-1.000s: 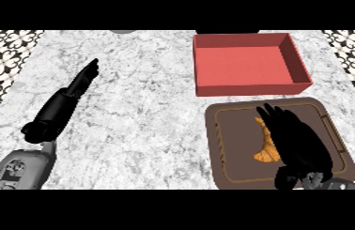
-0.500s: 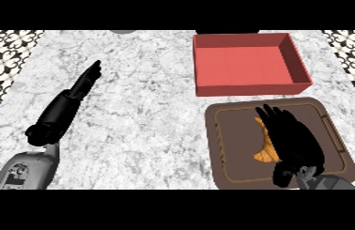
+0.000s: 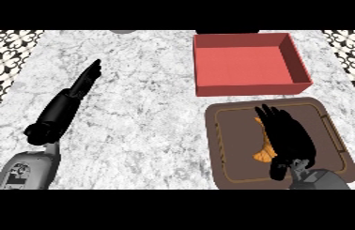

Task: Pick the croissant from the tray and place it in the cardboard box

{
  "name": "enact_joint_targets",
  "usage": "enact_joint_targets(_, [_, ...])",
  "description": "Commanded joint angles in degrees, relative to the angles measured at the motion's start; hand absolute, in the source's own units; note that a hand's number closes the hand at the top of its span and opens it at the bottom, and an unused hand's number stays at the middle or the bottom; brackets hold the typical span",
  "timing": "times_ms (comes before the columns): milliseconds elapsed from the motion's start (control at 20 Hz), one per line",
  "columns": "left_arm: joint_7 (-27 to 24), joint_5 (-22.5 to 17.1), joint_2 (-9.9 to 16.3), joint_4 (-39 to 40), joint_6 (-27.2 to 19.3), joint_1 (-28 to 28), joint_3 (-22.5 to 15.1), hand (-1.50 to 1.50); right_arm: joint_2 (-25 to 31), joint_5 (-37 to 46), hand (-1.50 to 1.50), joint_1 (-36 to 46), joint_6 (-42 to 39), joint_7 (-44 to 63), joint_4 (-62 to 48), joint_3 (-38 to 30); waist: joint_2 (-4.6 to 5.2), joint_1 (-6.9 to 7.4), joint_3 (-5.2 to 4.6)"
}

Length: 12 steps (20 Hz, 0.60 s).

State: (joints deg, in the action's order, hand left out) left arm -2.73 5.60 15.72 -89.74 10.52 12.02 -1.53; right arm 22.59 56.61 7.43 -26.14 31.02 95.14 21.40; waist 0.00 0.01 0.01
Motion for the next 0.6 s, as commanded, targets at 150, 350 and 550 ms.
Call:
enact_joint_targets(150, [-0.8,0.7,-0.8,0.0,2.1,-0.6,2.3,0.00,-0.3,3.5,-1.50,0.9,1.2,-5.5,-6.1,-5.1,0.00,0.04,-0.01])
enact_joint_targets(350, [-2.8,0.7,-0.6,0.3,4.0,-1.9,3.0,0.00,-0.6,2.8,-1.50,-0.4,1.8,-9.2,-7.3,-7.2,-0.01,0.01,-0.01])
enact_joint_targets(550, [0.7,4.1,-3.8,-0.2,0.5,0.0,0.5,0.00,-1.3,5.5,1.50,1.5,3.7,-13.4,-9.6,-4.0,0.01,0.08,0.00])
